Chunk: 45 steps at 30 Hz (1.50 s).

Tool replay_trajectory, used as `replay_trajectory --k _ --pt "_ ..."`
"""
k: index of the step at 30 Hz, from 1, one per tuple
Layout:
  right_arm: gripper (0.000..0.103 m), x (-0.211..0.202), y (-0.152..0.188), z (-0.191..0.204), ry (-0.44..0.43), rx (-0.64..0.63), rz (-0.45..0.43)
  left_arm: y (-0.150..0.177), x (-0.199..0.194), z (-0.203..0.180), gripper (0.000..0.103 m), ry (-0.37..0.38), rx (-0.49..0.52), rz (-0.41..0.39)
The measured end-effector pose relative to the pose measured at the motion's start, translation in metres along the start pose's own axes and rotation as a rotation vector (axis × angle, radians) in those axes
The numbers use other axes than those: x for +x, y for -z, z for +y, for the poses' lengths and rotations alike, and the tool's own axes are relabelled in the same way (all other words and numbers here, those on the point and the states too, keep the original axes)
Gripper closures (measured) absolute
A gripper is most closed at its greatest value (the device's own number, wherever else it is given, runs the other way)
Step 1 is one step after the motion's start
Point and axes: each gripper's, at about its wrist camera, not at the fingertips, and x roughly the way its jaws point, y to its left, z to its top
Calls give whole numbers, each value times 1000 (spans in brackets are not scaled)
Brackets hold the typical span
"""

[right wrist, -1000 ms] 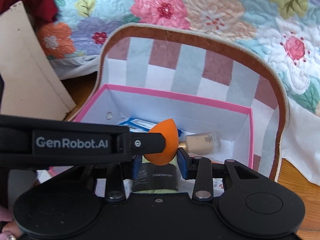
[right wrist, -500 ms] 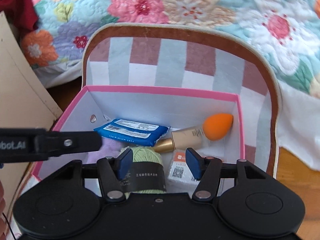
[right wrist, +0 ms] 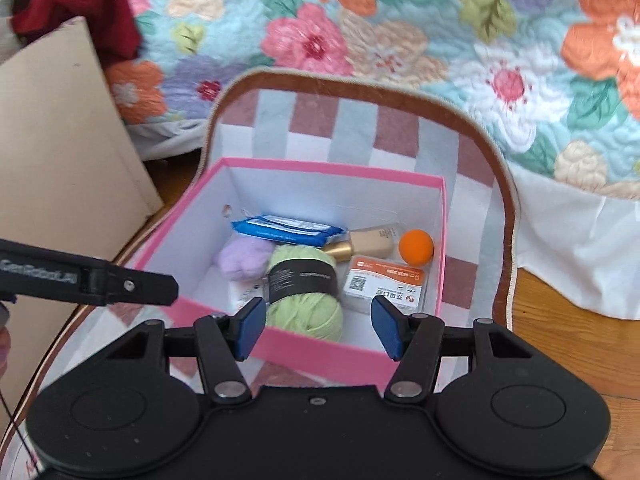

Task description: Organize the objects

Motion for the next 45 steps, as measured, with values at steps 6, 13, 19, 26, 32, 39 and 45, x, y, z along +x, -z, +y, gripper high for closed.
replay_trajectory --k 6,13,19,26,32,39,45 --pt "39 -50 5 19 15 7 -30 19 -47 -8 18 -68 49 -48" --pt "31 -87 19 28 45 78 -14 43 -79 -16 14 -132 137 -57" --pt "24 -98 32 33 93 88 17 62 -90 -17 5 -126 188 -40" --pt "6 -96 43 26 145 153 52 68 -86 -5 2 -143 143 -12" --pt "3 -95 47 28 160 170 92 70 -82 2 2 -164 147 18" --pt "0 -98 54 36 145 177 107 73 -82 6 2 -153 118 28" --pt "0 -96 56 37 173 170 110 77 -85 3 2 -172 140 20"
